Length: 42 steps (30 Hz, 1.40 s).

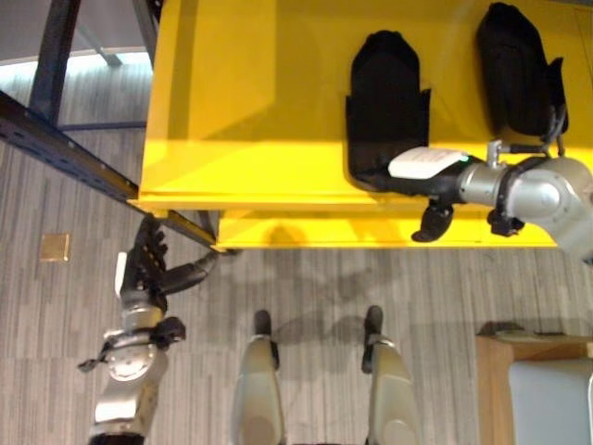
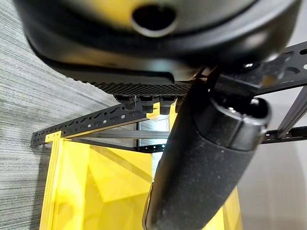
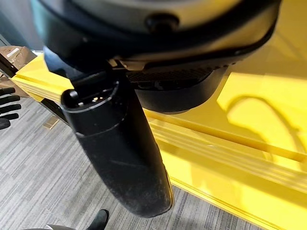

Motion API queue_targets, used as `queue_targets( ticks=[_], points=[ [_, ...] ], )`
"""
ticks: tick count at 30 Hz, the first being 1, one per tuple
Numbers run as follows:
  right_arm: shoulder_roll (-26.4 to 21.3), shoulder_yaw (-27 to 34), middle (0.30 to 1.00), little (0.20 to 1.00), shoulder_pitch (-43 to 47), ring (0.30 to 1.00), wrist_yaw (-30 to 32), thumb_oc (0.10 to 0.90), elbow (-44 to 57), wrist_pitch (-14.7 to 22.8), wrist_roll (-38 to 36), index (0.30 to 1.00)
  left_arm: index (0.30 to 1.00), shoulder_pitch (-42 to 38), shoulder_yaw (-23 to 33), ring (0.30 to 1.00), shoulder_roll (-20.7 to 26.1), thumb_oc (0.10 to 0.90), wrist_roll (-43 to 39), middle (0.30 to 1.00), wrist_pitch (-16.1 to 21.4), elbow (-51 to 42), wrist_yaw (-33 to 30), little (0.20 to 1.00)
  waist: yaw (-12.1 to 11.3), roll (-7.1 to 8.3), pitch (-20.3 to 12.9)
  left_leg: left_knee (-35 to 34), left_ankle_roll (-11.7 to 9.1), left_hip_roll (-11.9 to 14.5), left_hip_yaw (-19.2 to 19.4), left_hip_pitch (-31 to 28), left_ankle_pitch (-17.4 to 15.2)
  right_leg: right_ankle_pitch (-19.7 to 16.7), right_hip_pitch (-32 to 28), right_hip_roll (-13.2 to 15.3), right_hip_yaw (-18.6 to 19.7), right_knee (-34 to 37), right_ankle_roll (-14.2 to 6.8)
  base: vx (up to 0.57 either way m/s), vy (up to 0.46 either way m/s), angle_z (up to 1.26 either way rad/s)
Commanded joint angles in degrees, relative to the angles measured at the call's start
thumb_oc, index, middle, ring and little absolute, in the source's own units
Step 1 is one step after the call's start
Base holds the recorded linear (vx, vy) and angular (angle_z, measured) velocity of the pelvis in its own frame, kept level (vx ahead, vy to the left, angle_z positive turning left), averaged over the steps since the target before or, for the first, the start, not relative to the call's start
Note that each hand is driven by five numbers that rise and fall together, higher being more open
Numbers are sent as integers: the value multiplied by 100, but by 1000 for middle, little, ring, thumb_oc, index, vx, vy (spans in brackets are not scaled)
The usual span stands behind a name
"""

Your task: Move parts from the plastic box to the shelf.

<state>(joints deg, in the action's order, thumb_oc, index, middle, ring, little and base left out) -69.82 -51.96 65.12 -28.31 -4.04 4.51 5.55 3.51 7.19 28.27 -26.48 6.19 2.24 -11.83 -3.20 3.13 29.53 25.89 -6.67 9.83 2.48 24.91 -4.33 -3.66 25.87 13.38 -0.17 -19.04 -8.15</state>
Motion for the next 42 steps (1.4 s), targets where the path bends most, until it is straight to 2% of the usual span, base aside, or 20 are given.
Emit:
queue_targets(
  ticks=[1,5,11,15,16,20,25,27,31,32,34,35,36,39,42],
  points=[
    [-336,31,1000,1000,-283,1000,-265,900,360,-47,-147,1000,1000,259,692,1000,303,900,133,1000,391,-672,-11,1000,72,55,-171,-104,51,33,-320,16,202,-167,164,115,172,-323,-116,0,0,0],
    [-383,205,1000,1000,-132,1000,-60,900,525,-35,-255,1000,1000,266,725,1000,291,900,86,1000,394,-653,-51,1000,89,79,-189,-84,52,43,-320,21,197,-169,171,103,169,-329,-114,0,0,0],
    [-769,728,1000,1000,391,1000,448,900,1391,42,-557,1000,1000,351,923,1000,312,900,75,1000,430,-765,-143,1000,175,150,-237,-94,42,55,-298,8,198,-177,193,67,188,-327,-113,4,-2,-3],
    [-1164,1377,1000,1000,328,1000,719,900,2023,135,-607,1000,1000,549,1090,1000,281,900,70,1000,419,-927,-131,1000,255,190,-286,-87,38,69,-291,-2,184,-170,192,51,208,-327,-111,12,4,-4],
    [-1286,1855,1000,1000,66,1000,913,900,2279,178,-566,1000,1000,671,1171,1000,247,900,82,1000,399,-1005,-133,1000,304,195,-307,-76,39,81,-284,-3,173,-175,203,41,220,-338,-113,14,4,-6],
    [-1193,2729,1000,1000,-652,1000,1132,900,2770,287,-179,1000,1000,831,1264,1000,205,900,125,1000,378,-1139,-136,1000,349,192,-365,-52,51,91,-282,7,152,-168,207,25,236,-356,-115,2,-1,-1],
    [-598,3764,1000,1000,-1860,1000,1242,900,3237,309,270,1000,1000,960,1379,1000,148,900,173,1000,336,-1188,-218,1000,376,156,-396,-47,74,82,-278,18,135,-166,219,8,253,-364,-112,2,2,-1],
    [-199,4477,1000,1000,-2899,1000,1278,900,3396,307,565,1000,1000,1044,1410,1000,98,900,233,1000,289,-1248,-259,1000,386,152,-411,-18,90,76,-273,43,129,-168,222,-1,267,-367,-109,-1,11,-4],
    [216,4864,1000,1000,-3631,1000,1293,900,3432,298,675,1000,1000,1094,1374,1000,35,900,269,1000,250,-1262,-258,1000,408,146,-412,-33,96,78,-262,28,128,-171,213,-12,272,-365,-110,-4,2,-5],
    [706,5187,1000,1000,-4290,1000,1439,900,3471,334,893,1000,1000,1122,1318,1000,-1,900,318,1000,209,-1261,-256,1000,439,133,-409,-41,106,74,-260,10,122,-174,194,-19,278,-352,-112,-8,5,-7],
    [920,5318,1000,1000,-4560,1000,1498,900,3504,346,952,1000,1000,1139,1291,1000,-18,900,327,1000,197,-1266,-264,1000,446,133,-412,-45,110,74,-256,-5,115,-170,179,-22,277,-345,-108,-6,3,-2],
    [1314,5552,1000,1000,-5024,1000,1741,900,3561,410,1269,1000,1000,1179,1234,1000,-69,900,375,1000,178,-1303,-276,1000,484,130,-421,-54,117,76,-241,-35,106,-172,145,-29,278,-325,-115,-12,6,-6],
    [1331,5580,1000,1000,-5075,1000,1758,900,3575,418,1297,1000,1000,1183,1219,1000,-55,900,380,1000,177,-1306,-279,1000,465,134,-427,-57,118,76,-241,-41,106,-173,137,-28,277,-319,-116,-9,8,-7],
    [1913,5797,1000,1000,-5762,1000,2146,900,3680,511,2116,1000,1000,1268,1176,1000,-44,900,522,1000,111,-1421,-296,1000,542,104,-434,-67,124,81,-222,-93,94,-181,68,-37,292,-275,-133,0,0,0],
    [2159,5821,1000,1000,-5963,1000,2363,900,3658,534,2339,1000,1000,1295,1115,1000,-44,900,566,1000,98,-1430,-344,1000,539,111,-452,-60,126,83,-211,-126,87,-196,30,-35,299,-251,-146,-3,6,-2]
  ],
)
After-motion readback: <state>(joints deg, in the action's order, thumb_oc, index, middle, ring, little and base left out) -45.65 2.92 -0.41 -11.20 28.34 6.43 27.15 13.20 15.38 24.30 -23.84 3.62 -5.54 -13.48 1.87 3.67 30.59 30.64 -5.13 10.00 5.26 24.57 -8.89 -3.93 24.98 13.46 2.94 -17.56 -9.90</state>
